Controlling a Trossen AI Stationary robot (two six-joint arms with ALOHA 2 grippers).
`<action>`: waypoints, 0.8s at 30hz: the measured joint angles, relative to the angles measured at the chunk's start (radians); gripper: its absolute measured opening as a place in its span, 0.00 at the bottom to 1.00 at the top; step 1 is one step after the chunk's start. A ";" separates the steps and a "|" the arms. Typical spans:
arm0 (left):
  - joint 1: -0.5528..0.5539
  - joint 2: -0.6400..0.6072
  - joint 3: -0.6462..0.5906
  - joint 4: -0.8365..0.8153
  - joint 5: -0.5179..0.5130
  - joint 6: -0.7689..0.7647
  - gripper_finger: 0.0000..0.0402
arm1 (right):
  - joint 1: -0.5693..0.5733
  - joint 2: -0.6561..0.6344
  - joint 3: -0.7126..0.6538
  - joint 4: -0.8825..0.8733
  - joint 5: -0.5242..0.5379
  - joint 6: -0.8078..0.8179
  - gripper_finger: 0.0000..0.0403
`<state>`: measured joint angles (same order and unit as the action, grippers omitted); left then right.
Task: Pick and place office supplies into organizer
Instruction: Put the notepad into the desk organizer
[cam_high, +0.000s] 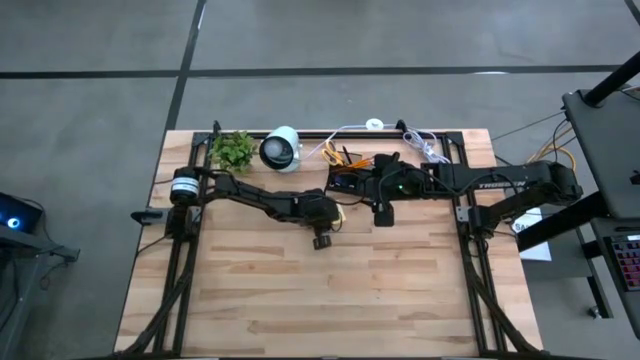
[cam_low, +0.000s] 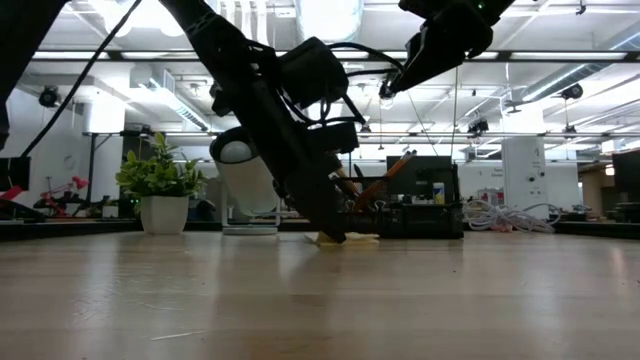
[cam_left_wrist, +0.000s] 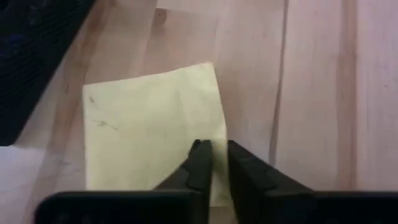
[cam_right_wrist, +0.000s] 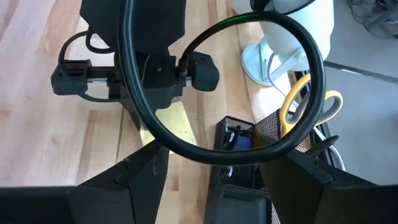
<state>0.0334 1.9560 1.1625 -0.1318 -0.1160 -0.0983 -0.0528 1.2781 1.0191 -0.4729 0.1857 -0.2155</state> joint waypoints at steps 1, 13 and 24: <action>0.001 0.000 0.000 0.000 0.007 0.000 0.04 | 0.000 0.000 0.000 -0.001 0.000 0.004 0.57; 0.007 -0.013 0.032 -0.069 0.007 0.007 0.00 | 0.000 -0.015 0.000 -0.003 0.000 0.028 0.57; 0.004 -0.057 0.124 -0.102 0.006 0.117 0.00 | -0.002 -0.104 0.000 -0.068 0.156 0.070 0.57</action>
<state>0.0376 1.8992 1.2868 -0.2334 -0.1101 0.0189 -0.0544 1.1742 1.0191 -0.5412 0.3414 -0.1458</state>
